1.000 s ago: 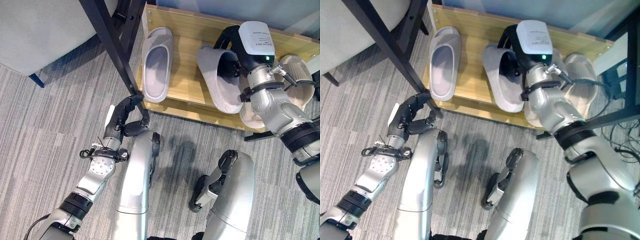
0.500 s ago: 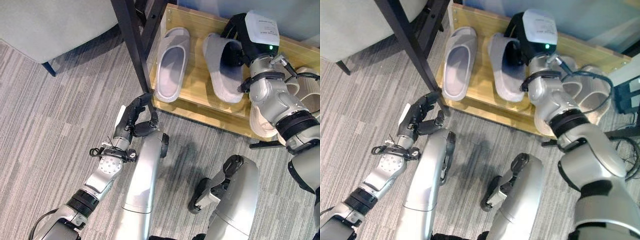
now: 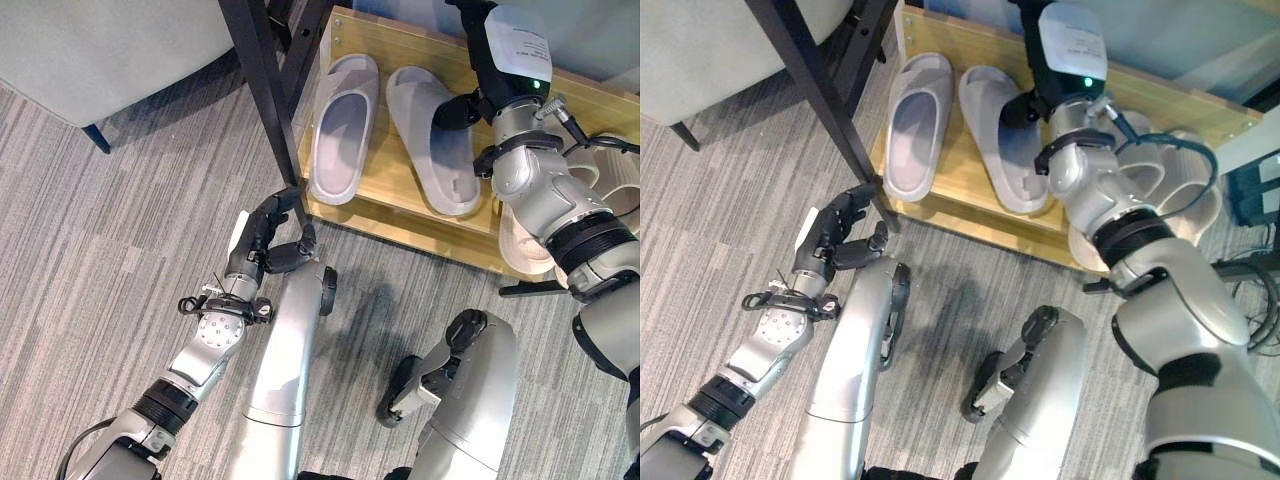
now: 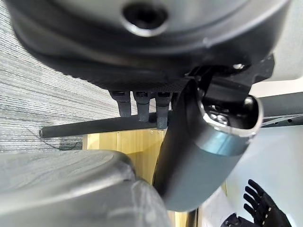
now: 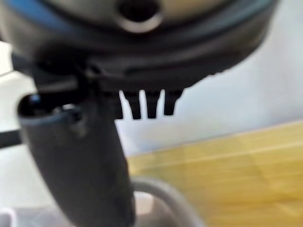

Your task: Arrange the slippers neatly on the shoe rack.

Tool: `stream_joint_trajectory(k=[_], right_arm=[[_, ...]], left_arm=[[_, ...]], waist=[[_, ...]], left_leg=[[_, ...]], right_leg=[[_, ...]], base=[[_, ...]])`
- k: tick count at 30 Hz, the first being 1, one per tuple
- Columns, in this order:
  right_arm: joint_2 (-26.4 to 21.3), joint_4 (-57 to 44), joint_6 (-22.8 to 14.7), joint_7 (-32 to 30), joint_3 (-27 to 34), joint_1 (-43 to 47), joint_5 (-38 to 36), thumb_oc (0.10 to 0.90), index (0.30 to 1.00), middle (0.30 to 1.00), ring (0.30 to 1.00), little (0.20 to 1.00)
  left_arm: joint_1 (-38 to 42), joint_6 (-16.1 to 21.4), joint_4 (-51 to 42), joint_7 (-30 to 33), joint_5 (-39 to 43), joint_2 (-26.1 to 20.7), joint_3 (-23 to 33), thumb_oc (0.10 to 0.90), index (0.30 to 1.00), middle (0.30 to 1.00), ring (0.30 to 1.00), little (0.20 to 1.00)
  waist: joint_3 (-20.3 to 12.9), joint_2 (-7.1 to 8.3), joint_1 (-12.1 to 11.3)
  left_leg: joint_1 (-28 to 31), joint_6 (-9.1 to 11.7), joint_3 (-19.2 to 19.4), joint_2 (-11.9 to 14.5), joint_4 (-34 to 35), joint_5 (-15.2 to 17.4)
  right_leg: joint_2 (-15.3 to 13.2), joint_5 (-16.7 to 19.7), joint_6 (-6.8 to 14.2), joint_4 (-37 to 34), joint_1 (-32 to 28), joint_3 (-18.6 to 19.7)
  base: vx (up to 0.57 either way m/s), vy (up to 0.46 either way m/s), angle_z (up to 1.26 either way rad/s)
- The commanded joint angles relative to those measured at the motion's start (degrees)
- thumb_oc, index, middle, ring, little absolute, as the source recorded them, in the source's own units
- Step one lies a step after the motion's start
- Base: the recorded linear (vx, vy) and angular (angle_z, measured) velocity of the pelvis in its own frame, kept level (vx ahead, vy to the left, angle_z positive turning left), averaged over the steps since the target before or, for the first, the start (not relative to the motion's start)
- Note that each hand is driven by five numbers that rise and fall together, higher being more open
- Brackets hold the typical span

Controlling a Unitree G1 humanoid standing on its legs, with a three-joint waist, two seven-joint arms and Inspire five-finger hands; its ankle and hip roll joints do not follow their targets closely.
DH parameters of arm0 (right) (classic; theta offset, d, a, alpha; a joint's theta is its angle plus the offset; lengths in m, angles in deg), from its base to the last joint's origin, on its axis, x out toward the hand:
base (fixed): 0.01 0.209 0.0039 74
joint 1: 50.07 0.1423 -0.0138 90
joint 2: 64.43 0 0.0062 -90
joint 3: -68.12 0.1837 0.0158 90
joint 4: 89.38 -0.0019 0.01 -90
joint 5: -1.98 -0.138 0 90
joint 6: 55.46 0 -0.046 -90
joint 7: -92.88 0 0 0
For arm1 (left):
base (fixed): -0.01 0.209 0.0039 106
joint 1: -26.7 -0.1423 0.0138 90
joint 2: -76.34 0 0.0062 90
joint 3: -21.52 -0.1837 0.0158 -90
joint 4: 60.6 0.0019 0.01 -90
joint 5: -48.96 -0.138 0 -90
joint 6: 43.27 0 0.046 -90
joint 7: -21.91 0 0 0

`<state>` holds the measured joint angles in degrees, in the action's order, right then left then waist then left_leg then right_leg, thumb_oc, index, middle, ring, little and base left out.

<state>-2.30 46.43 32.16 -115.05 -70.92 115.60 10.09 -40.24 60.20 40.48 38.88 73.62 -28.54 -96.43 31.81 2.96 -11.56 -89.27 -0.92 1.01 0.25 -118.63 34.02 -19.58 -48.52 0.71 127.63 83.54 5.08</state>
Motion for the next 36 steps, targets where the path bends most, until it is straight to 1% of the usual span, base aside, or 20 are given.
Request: stream_joint_trajectory(k=[1, 9, 12, 14, 19, 22, 23, 24, 27, 28, 29, 30, 32, 36], right_arm=[[-2.6, -6.2, -2.7, -2.6, 1.1, 7.0, -0.4, 0.8, 0.9, 0.9, 0.9, 0.9], [-5.9, -10.9, -2.3, -0.3, 0.3, 3.0, 4.3, 0.8, 0.9, 0.9, 0.9, 0.9], [-8.4, -13.5, -2.2, 0.2, 1.5, -0.1, 5.9, 0.8, 0.9, 0.9, 0.9, 0.9], [-9.1, -14.6, -2.3, 0.5, 2.0, -1.1, 6.4, 0.8, 0.9, 0.9, 0.9, 0.9], [-12.1, -19.7, -2.4, 1.1, 5.4, -5.9, 8.5, 0.8, 0.9, 0.9, 0.9, 0.9], [-13.7, -23.7, -2.8, 1.1, 8.9, -9.4, 8.6, 0.8, 0.9, 0.9, 0.9, 0.9], [-14.1, -27.0, -3.4, 0.9, 12.2, -12.4, 7.8, 0.8, 0.9, 0.9, 0.9, 0.9], [-14.2, -27.4, -3.4, 1.0, 12.7, -12.9, 7.9, 0.8, 0.9, 0.9, 0.9, 0.9], [-12.9, -31.6, -4.5, 0.5, 18.7, -17.9, 5.2, 0.8, 0.9, 0.9, 0.9, 0.9], [-12.0, -33.0, -4.8, 0.5, 20.6, -19.8, 4.3, 0.8, 0.9, 0.9, 0.9, 0.9], [-10.1, -34.1, -5.4, 0.5, 23.1, -22.2, 2.2, 0.8, 0.9, 0.9, 0.9, 0.9], [-10.1, -34.3, -5.3, 0.6, 23.5, -22.6, 2.2, 0.8, 0.9, 0.9, 0.9, 0.9], [-8.1, -35.4, -5.6, 0.9, 25.6, -24.9, 0.5, 0.8, 0.9, 0.9, 0.9, 0.9], [-4.3, -35.3, -6.1, 1.2, 26.9, -27.0, -3.0, 0.8, 0.9, 0.9, 0.9, 0.9]], left_arm=[[-2.5, 2.0, -4.4, 0.0, -1.6, 2.4, -3.9, 0.8, 0.9, 0.9, 0.9, 0.9], [-3.8, 1.6, -4.7, 0.1, -2.6, 2.1, -1.8, 0.8, 0.9, 0.9, 0.9, 0.9], [-4.6, 1.4, -5.1, 0.3, -3.2, 1.9, -0.8, 0.8, 0.9, 0.9, 0.9, 0.9], [-4.8, 1.4, -5.3, 0.2, -3.5, 1.8, -0.4, 0.8, 0.9, 0.9, 0.9, 0.9], [-5.5, 1.3, -5.7, 0.2, -4.1, 1.5, 1.0, 0.8, 0.9, 0.9, 0.9, 0.9], [-6.2, 1.1, -5.8, 0.1, -4.5, 1.6, 1.9, 0.8, 0.9, 0.9, 0.9, 0.9], [-6.5, 1.0, -6.0, -0.1, -4.9, 1.7, 2.4, 0.8, 0.9, 0.9, 0.9, 0.9], [-6.5, 1.0, -6.1, -0.1, -4.9, 1.6, 2.4, 0.8, 0.9, 0.9, 0.9, 0.9], [-6.6, 0.9, -6.4, -0.5, -5.4, 1.4, 2.9, 0.8, 0.9, 0.9, 0.9, 0.9], [-6.6, 0.9, -6.5, -0.5, -5.5, 1.4, 3.0, 0.8, 0.9, 0.9, 0.9, 0.9], [-6.6, 0.7, -6.5, -0.7, -5.4, 1.8, 3.5, 0.8, 0.9, 0.9, 0.9, 0.9], [-6.6, 0.7, -6.5, -0.7, -5.4, 1.6, 3.5, 0.8, 0.9, 0.9, 0.9, 0.9], [-6.5, 0.6, -6.4, -0.8, -5.4, 1.8, 3.6, 0.8, 0.9, 0.9, 0.9, 0.9], [-5.6, 0.2, -5.5, -0.6, -5.9, 2.3, 3.5, 0.8, 0.9, 0.9, 0.9, 0.9]], waist=[[-2.0, 0.75, -1.2], [-2.0, 1.05, -0.5], [-2.0, 1.26, 0.0], [-2.0, 1.27, 0.2], [-2.0, 1.58, 0.6], [-2.0, 1.77, 1.1], [-2.0, 1.87, 1.5], [-2.0, 1.96, 1.4], [-2.0, 2.15, 1.8], [-2.0, 2.21, 1.8], [-2.0, 2.25, 2.2], [-2.0, 2.34, 2.1], [-2.0, 2.44, 2.2], [-2.0, 2.56, 2.3]], left_leg=[[-0.7, 4.6, -1.4, 4.4, -1.0, 5.0], [-0.7, 4.8, -1.3, 4.6, -0.9, 4.6], [-0.7, 4.8, -1.3, 4.7, -0.7, 4.4], [-0.7, 4.9, -1.3, 4.8, -0.6, 4.3], [-0.7, 5.1, -1.4, 4.9, -0.4, 4.2], [-0.7, 5.1, -1.5, 4.8, -0.5, 4.2], [-0.7, 5.2, -1.6, 4.7, -0.6, 4.3], [-0.7, 5.2, -1.6, 4.7, -0.7, 4.3], [-0.7, 5.3, -1.6, 4.8, -0.8, 4.4], [-0.7, 5.3, -1.6, 4.8, -0.9, 4.4], [-0.7, 5.2, -1.6, 4.8, -1.0, 4.4], [-0.7, 5.2, -1.7, 4.8, -1.0, 4.4], [-0.7, 5.2, -1.7, 4.6, -1.1, 4.5], [-0.7, 5.2, -1.6, 4.5, -1.2, 4.5]], right_leg=[[2.5, 11.0, -6.3, 2.8, 1.4, 0.9], [2.7, 10.7, -6.3, 3.1, 1.9, 1.1], [2.8, 10.8, -6.3, 3.2, 2.2, 1.3], [2.7, 10.8, -6.2, 3.3, 2.3, 1.3], [2.8, 10.7, -6.2, 3.4, 2.3, 1.3], [3.0, 10.7, -6.1, 3.5, 2.4, 1.2], [3.1, 10.7, -6.0, 3.6, 2.4, 1.2], [3.1, 10.7, -6.0, 3.6, 2.4, 1.2], [3.3, 10.8, -5.8, 3.8, 2.5, 1.1], [3.4, 10.9, -5.7, 3.9, 2.4, 1.0], [3.5, 10.9, -5.7, 4.0, 2.4, 0.9], [3.5, 10.9, -5.7, 4.0, 2.3, 0.8], [3.5, 11.1, -5.5, 4.0, 2.3, 0.7], [3.7, 11.3, -5.4, 3.9, 2.2, 0.5]], base=[[0.0, 0.0, 0.0], [0.0, -0.001, -0.01], [-0.01, -0.007, 0.0], [0.0, 0.0, 0.0], [0.0, 0.0, 0.0], [0.0, -0.006, -0.01], [0.0, -0.015, -0.03], [0.0, 0.0, 0.0], [0.0, 0.001, -0.04], [0.01, -0.008, -0.06], [0.01, -0.006, -0.06], [0.01, -0.003, -0.06], [0.0, -0.004, -0.05], [0.0, 0.0, 0.0]])
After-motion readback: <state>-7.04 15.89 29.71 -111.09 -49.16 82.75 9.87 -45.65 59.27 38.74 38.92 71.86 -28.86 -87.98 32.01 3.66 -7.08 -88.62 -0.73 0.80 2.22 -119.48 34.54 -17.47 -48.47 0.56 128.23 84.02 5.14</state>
